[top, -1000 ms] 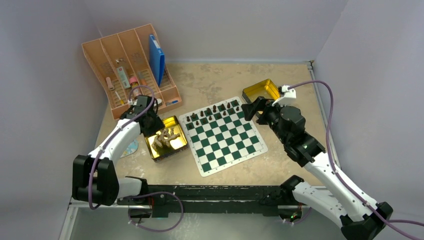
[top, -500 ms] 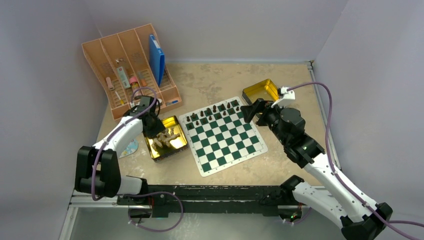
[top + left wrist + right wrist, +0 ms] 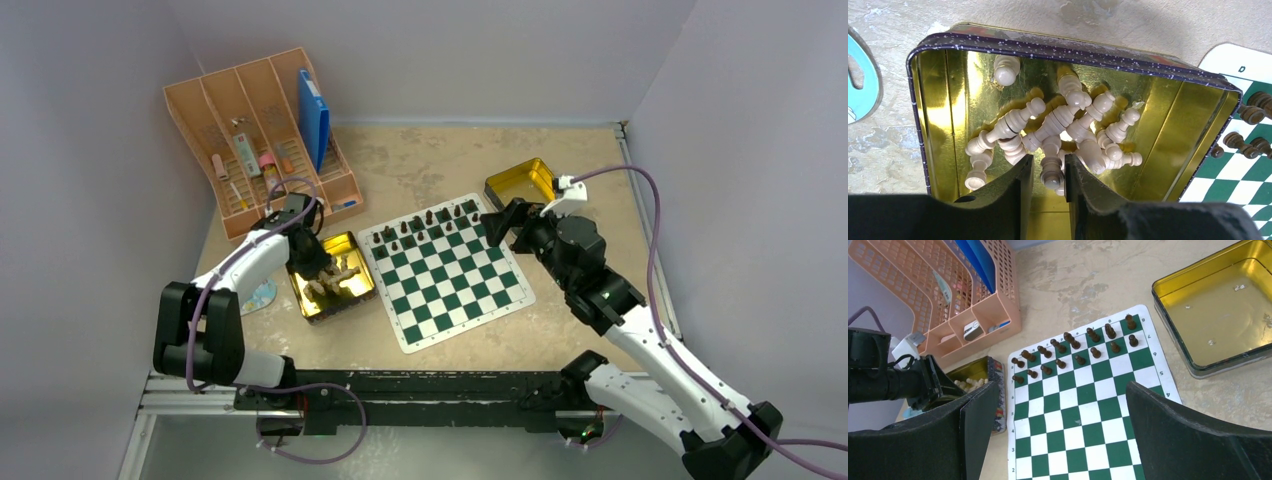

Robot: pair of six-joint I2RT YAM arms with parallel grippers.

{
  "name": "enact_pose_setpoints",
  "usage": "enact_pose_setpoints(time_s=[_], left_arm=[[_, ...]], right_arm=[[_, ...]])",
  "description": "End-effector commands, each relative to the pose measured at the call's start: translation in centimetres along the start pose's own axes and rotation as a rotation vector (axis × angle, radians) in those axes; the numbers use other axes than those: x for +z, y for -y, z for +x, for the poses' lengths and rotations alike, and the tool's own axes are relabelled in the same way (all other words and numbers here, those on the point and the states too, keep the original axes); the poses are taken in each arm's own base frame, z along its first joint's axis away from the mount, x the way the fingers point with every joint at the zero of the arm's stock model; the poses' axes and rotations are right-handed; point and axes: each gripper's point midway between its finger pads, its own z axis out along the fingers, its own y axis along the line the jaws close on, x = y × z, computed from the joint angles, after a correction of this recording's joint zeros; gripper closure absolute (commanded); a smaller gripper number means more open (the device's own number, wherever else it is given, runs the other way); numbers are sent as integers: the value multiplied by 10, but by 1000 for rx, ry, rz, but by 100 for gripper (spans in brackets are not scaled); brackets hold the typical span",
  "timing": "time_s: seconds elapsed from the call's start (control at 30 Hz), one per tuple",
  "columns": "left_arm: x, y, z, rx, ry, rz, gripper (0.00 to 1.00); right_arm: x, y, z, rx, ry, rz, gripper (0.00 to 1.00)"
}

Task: Set up the chess pieces on the board
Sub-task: Pick up the chess piece from the storage box.

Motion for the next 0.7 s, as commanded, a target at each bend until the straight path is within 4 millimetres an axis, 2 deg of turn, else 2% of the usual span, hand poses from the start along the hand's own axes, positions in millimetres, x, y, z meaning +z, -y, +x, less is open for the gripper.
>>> enact_pose_setpoints(time_s=[0.0, 0.1, 0.37, 0.53, 0.67], left_arm=[[-8, 10, -7, 19, 11, 29, 74], [-12, 12, -9, 53, 25, 41, 84], [-35, 21, -19, 172, 65, 109, 100], [-62, 31, -28, 277, 118, 194, 100], [-84, 43, -28, 388, 145, 303, 96]], right_arm=[[4, 1, -9, 24, 42, 13, 2], [5, 1, -7, 16, 25, 19, 2], [6, 0, -8, 16, 28, 18, 2], [3, 1, -7, 4, 28, 10, 2], [2, 4, -4, 9, 31, 15, 2]])
